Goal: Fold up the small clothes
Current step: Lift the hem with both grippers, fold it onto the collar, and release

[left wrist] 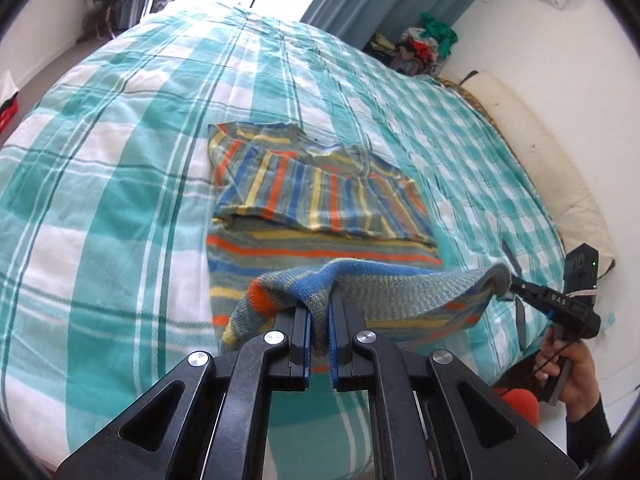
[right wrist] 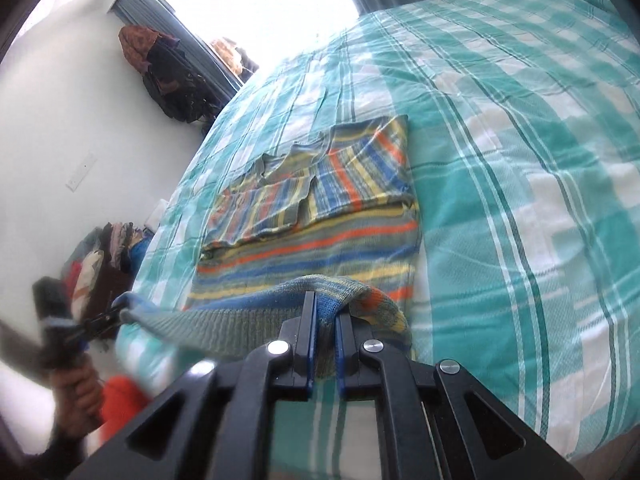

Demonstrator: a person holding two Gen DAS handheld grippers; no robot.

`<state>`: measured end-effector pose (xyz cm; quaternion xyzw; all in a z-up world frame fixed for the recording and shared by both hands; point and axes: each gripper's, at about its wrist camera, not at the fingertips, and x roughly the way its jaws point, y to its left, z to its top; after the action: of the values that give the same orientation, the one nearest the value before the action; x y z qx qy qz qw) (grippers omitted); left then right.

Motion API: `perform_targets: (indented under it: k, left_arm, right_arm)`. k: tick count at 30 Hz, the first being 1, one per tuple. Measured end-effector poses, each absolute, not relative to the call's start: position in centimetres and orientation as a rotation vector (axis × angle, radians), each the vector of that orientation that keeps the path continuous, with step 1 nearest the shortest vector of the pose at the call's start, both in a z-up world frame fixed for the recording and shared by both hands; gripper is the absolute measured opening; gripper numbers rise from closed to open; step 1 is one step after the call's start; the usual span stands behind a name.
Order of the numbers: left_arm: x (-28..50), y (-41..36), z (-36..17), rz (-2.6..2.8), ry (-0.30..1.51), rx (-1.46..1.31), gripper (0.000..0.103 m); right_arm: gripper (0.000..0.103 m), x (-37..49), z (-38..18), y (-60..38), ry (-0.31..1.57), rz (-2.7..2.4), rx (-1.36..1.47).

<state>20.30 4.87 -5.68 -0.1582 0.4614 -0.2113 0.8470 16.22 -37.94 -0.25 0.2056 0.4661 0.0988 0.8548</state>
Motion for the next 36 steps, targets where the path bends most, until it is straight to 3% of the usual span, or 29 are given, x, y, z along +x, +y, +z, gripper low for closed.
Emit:
perform_targets:
  k: [10, 16, 20, 21, 22, 24, 26, 34, 36]
  left_arm:
    - [36.5, 3.7, -11.9, -0.311, 1.069, -0.329, 0.004]
    - [41.1, 2.7, -14.3, -0.329, 1.138, -0.285, 0.007]
    - [44.2, 4.0, -14.6, -0.336, 1.103, -0.436, 0.01]
    - [45.1, 4.4, -14.6, -0.32, 1.098, -0.476, 0.021]
    - [45.6, 4.8, -14.4, -0.29, 1.092, -0.495, 0.046]
    - [45.8, 5.7, -13.4, -0.227, 1.044, -0.513, 0.067]
    - [45.0, 6.8, -12.3, -0.228, 1.004, -0.524, 0.068]
    - [35.4, 3.3, -11.6, -0.488, 0.979, -0.251, 0.069]
    - [32.3, 1.4, -14.0, -0.492, 1.07, -0.087, 0.069]
  right_arm:
    - [0.007, 35.3, -6.5, -39.3, 1.04, 0.155, 0.515]
    - [0.007, 40.2, -11.0, -41.5, 1.09, 0.157, 0.66]
    - [0.009, 42.0, -13.1, -43.6, 1.071, 0.164, 0.855]
    - [0.014, 42.5, -13.3, -44.1, 1.046, 0.161, 0.91]
    - [0.021, 42.8, -13.2, -44.7, 1.014, 0.146, 0.954]
    - [0.052, 42.9, -12.5, -45.9, 0.932, 0.108, 1.016]
    - [0.065, 42.5, -11.3, -46.8, 0.869, 0.09, 1.022]
    - [0.065, 37.8, -6.4, -39.5, 0.954, 0.325, 0.427]
    - [0.056, 34.7, -7.4, -36.5, 1.016, 0.433, 0.27]
